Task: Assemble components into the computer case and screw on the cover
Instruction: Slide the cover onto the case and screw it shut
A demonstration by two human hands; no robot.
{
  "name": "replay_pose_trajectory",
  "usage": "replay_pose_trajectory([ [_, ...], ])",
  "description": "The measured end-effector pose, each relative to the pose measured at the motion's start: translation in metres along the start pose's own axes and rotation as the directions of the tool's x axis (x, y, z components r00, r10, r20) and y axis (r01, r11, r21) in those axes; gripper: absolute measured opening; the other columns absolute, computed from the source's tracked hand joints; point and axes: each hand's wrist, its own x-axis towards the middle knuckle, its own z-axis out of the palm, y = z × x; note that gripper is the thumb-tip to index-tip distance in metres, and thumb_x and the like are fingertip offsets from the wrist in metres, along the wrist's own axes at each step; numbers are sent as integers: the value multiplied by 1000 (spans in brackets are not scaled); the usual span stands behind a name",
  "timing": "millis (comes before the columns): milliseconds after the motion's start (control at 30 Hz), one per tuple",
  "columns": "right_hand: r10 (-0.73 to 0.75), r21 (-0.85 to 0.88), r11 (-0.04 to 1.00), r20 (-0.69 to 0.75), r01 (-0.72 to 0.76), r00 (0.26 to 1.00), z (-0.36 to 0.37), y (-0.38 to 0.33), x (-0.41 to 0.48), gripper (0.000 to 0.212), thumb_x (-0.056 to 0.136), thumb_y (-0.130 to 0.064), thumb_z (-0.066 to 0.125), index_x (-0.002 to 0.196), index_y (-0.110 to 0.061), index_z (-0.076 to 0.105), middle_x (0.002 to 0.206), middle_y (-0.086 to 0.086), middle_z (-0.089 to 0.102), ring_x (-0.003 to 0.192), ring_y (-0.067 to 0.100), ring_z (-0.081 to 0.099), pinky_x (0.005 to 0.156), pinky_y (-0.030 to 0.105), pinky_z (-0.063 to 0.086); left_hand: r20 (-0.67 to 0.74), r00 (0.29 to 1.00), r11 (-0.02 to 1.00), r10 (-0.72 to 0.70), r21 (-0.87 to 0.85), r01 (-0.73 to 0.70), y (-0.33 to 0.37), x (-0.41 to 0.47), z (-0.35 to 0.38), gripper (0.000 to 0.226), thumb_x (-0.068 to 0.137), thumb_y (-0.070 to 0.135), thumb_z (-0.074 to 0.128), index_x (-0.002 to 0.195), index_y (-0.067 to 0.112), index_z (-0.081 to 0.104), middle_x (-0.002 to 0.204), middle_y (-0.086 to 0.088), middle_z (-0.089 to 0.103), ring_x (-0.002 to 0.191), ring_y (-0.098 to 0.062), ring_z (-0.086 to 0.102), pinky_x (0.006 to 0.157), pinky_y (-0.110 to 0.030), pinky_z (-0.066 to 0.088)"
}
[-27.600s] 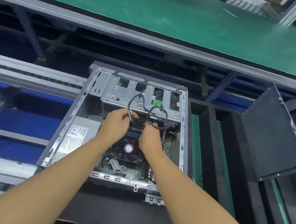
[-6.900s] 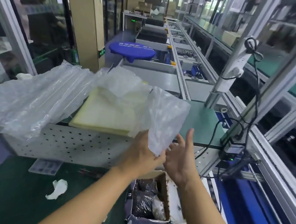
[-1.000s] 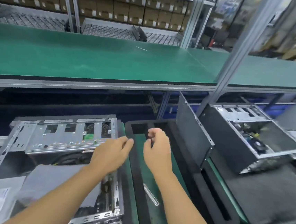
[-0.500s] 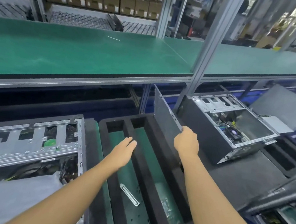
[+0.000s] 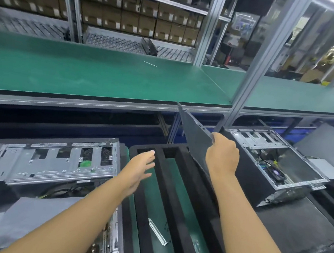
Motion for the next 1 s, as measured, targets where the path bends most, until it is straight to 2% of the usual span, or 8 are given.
replay_pose_trajectory([
  [167, -198, 105, 970, -194, 222, 961, -29, -49, -34, 29, 90, 11, 52, 100, -8, 72, 76, 16, 69, 66, 41, 54, 59, 33, 32, 34, 998, 939, 48, -343, -33, 35, -31, -34, 75, 95, 56, 51, 153, 15, 29, 153, -4, 42, 126, -23, 55, 98, -38, 49],
  [267, -325, 192, 900, -299, 390, 897, -37, -86, -64, 30, 90, 12, 58, 107, -6, 76, 83, 14, 75, 70, 38, 68, 58, 31, 42, -23, 996, 861, 89, -501, -89, 63, -58, -62, 106, 75, 70, 62, 157, 19, 18, 157, -9, 34, 126, -32, 55, 104, -49, 47],
  [367, -460, 234, 797, -361, 557, 811, -36, -119, -100, 35, 86, 15, 64, 111, -5, 77, 93, 12, 78, 75, 35, 74, 60, 42, 60, -92, 988, 788, 122, -597, -153, 89, -90, -95, 111, 72, 77, 62, 157, 25, 14, 153, -11, 38, 120, -40, 57, 99, -60, 47],
  [467, -645, 137, 665, -391, 734, 657, -25, -140, -132, 35, 82, 10, 72, 109, -10, 79, 92, 4, 79, 73, 26, 75, 53, 36, 60, -123, 981, 737, 153, -646, -196, 110, -121, -130, 97, 68, 74, 70, 137, 10, 46, 124, -14, 64, 110, -44, 65, 89, -62, 52],
  [600, -728, 159, 525, -424, 836, 539, -6, -153, -156, 34, 78, 8, 81, 108, -8, 80, 100, 5, 79, 89, 23, 77, 77, 35, 64, -319, 947, 723, 30, -647, -241, 98, -152, -165, 15, 92, 16, 66, 91, 6, 56, 87, -13, 67, 79, -31, 69, 60, -41, 60],
  [767, -739, 220, 537, -343, 814, 580, 22, -144, -190, 38, 75, 14, 78, 105, -9, 80, 99, 5, 79, 94, 28, 75, 86, 41, 61, -453, 890, 706, -49, -646, -290, 46, -174, -178, 21, 87, -6, 51, 105, 4, 44, 86, -13, 48, 67, -26, 56, 52, -33, 54],
  [867, -690, 252, 628, -256, 736, 677, 38, -128, -208, 42, 73, 15, 72, 107, -9, 80, 105, 4, 78, 99, 31, 72, 93, 40, 56, -472, 879, 637, -64, -697, -328, 9, -191, -173, 41, 84, -12, 54, 124, -4, 48, 99, -20, 58, 83, -32, 64, 63, -38, 57],
  [1000, -629, 295, 756, 81, 584, 773, 54, -107, -233, 60, 74, 17, 64, 128, -10, 72, 133, 5, 68, 125, 34, 62, 110, 46, 47, -456, 878, 601, -143, -745, -289, -35, -202, -164, 47, 87, -12, 54, 133, -8, 43, 106, -21, 60, 85, -33, 65, 66, -41, 56],
])
